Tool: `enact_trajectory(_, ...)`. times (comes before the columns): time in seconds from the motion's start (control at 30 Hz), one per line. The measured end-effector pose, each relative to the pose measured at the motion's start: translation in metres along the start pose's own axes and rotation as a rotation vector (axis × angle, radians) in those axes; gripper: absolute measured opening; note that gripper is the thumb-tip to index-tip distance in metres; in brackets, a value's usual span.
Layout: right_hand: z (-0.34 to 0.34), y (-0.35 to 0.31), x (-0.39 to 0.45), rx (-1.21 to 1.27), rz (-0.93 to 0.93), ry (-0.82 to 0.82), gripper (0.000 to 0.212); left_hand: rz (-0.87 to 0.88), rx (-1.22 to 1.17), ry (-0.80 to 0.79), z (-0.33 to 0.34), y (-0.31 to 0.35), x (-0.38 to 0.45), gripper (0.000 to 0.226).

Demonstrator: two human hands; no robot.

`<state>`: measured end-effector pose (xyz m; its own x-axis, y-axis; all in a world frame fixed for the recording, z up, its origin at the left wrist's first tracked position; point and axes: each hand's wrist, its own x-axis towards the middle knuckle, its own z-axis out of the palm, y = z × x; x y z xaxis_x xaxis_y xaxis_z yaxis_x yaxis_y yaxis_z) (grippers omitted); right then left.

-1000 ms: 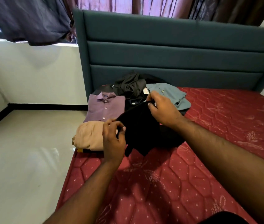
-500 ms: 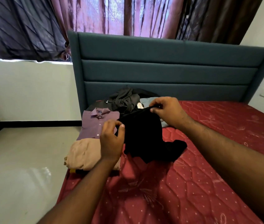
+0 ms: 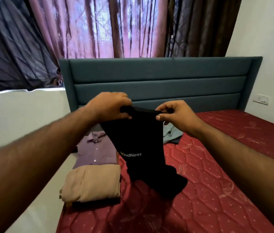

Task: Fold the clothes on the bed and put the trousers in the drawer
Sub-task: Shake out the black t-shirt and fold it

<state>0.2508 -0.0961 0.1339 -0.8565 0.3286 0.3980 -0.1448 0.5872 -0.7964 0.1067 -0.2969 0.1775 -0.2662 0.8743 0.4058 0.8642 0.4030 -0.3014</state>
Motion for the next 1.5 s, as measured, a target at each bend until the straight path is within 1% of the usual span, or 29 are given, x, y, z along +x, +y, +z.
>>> enact_trajectory(0.03, 0.003, -0.003, -0.001, 0.100, 0.000, 0.010, 0.014, 0.010, -0.064, 0.074, -0.011, -0.007, 0.008, 0.034)
enact_trajectory(0.1, 0.015, -0.009, -0.005, 0.276, 0.003, 0.065, 0.015, -0.034, -0.321, 0.299, -0.024, -0.017, 0.021, 0.023)
enact_trajectory(0.13, 0.021, -0.013, -0.005, 0.369, 0.009, 0.106, 0.019, -0.072, -0.429, 0.394, -0.031, -0.017, 0.027, 0.022)
enact_trajectory(0.2, 0.037, -0.020, -0.006, 0.543, 0.029, 0.171, 0.026, -0.164, -0.590, 0.522, -0.040, -0.012, 0.036, 0.024)
enact_trajectory(0.23, 0.044, -0.022, -0.005, 0.558, 0.027, 0.196, 0.027, -0.219, -0.648, 0.555, -0.043, -0.007, 0.040, 0.026)
enact_trajectory(0.27, 0.048, -0.024, -0.003, 0.498, 0.028, 0.216, 0.028, -0.276, -0.703, 0.568, -0.044, -0.002, 0.043, 0.029)
enact_trajectory(0.33, 0.052, -0.028, 0.001, 0.231, 0.045, 0.195, 0.024, -0.351, -0.750, 0.538, -0.046, 0.005, 0.046, 0.036)
enact_trajectory(0.37, 0.050, -0.030, 0.004, 0.149, 0.057, 0.184, 0.020, -0.353, -0.731, 0.510, -0.048, 0.006, 0.047, 0.037)
enact_trajectory(0.4, 0.047, -0.033, 0.005, 0.137, 0.069, 0.201, 0.018, -0.324, -0.678, 0.481, -0.051, 0.006, 0.047, 0.037)
enact_trajectory(0.5, 0.036, -0.037, 0.006, 0.231, 0.044, 0.367, 0.026, -0.224, -0.423, 0.417, -0.062, 0.000, 0.049, 0.025)
enact_trajectory(0.57, 0.033, -0.037, 0.001, 0.242, -0.012, 0.456, 0.031, -0.190, -0.336, 0.404, -0.070, -0.003, 0.052, 0.022)
enact_trajectory(0.6, 0.032, -0.036, -0.003, 0.238, -0.032, 0.467, 0.032, -0.174, -0.319, 0.405, -0.072, -0.003, 0.054, 0.022)
enact_trajectory(0.63, 0.032, -0.037, -0.007, 0.246, -0.048, 0.456, 0.031, -0.154, -0.300, 0.409, -0.075, 0.000, 0.055, 0.021)
enact_trajectory(0.7, 0.034, -0.036, -0.013, 0.303, -0.044, 0.384, 0.025, -0.101, -0.248, 0.409, -0.078, 0.005, 0.058, 0.021)
enact_trajectory(0.77, 0.035, -0.039, -0.017, 0.376, 0.003, 0.297, 0.026, -0.034, -0.192, 0.400, -0.082, 0.010, 0.059, 0.020)
enact_trajectory(0.83, 0.038, -0.041, -0.017, 0.418, 0.039, 0.253, 0.019, 0.041, -0.143, 0.387, -0.086, 0.011, 0.060, 0.019)
enact_trajectory(0.87, 0.041, -0.043, -0.016, 0.393, 0.047, 0.264, 0.020, 0.070, -0.128, 0.382, -0.088, 0.010, 0.061, 0.019)
enact_trajectory(0.93, 0.051, -0.047, -0.017, 0.292, 0.043, 0.307, 0.028, 0.096, -0.113, 0.381, -0.092, 0.008, 0.061, 0.020)
enact_trajectory(1.0, 0.064, -0.053, -0.022, 0.212, -0.007, 0.298, 0.029, 0.109, -0.101, 0.384, -0.097, 0.005, 0.059, 0.022)
enact_trajectory(1.07, 0.072, -0.058, -0.030, 0.314, -0.012, 0.174, 0.027, 0.125, -0.086, 0.387, -0.102, 0.002, 0.057, 0.027)
enact_trajectory(1.1, 0.074, -0.059, -0.034, 0.416, 0.031, 0.109, 0.029, 0.134, -0.083, 0.391, -0.104, 0.000, 0.056, 0.031)
enact_trajectory(1.13, 0.073, -0.057, -0.036, 0.496, 0.081, 0.092, 0.032, 0.139, -0.083, 0.396, -0.106, -0.001, 0.055, 0.032)
enact_trajectory(1.17, 0.073, -0.051, -0.036, 0.525, 0.117, 0.124, 0.035, 0.136, -0.083, 0.401, -0.109, -0.003, 0.053, 0.032)
enact_trajectory(1.23, 0.070, -0.035, -0.034, 0.417, 0.124, 0.295, 0.034, 0.134, -0.067, 0.412, -0.112, -0.007, 0.050, 0.029)
enact_trajectory(1.3, 0.066, -0.020, -0.030, 0.255, 0.129, 0.439, 0.023, 0.133, -0.045, 0.420, -0.116, -0.010, 0.048, 0.027)
enact_trajectory(1.33, 0.064, -0.016, -0.029, 0.212, 0.125, 0.472, 0.017, 0.138, -0.037, 0.415, -0.118, -0.011, 0.047, 0.026)
enact_trajectory(1.43, 0.056, -0.021, -0.024, 0.228, 0.005, 0.461, 0.009, 0.150, -0.023, 0.420, -0.119, -0.012, 0.047, 0.025)
enact_trajectory(1.5, 0.057, -0.032, -0.014, 0.250, -0.026, 0.418, 0.016, 0.154, -0.020, 0.424, -0.117, -0.011, 0.046, 0.026)
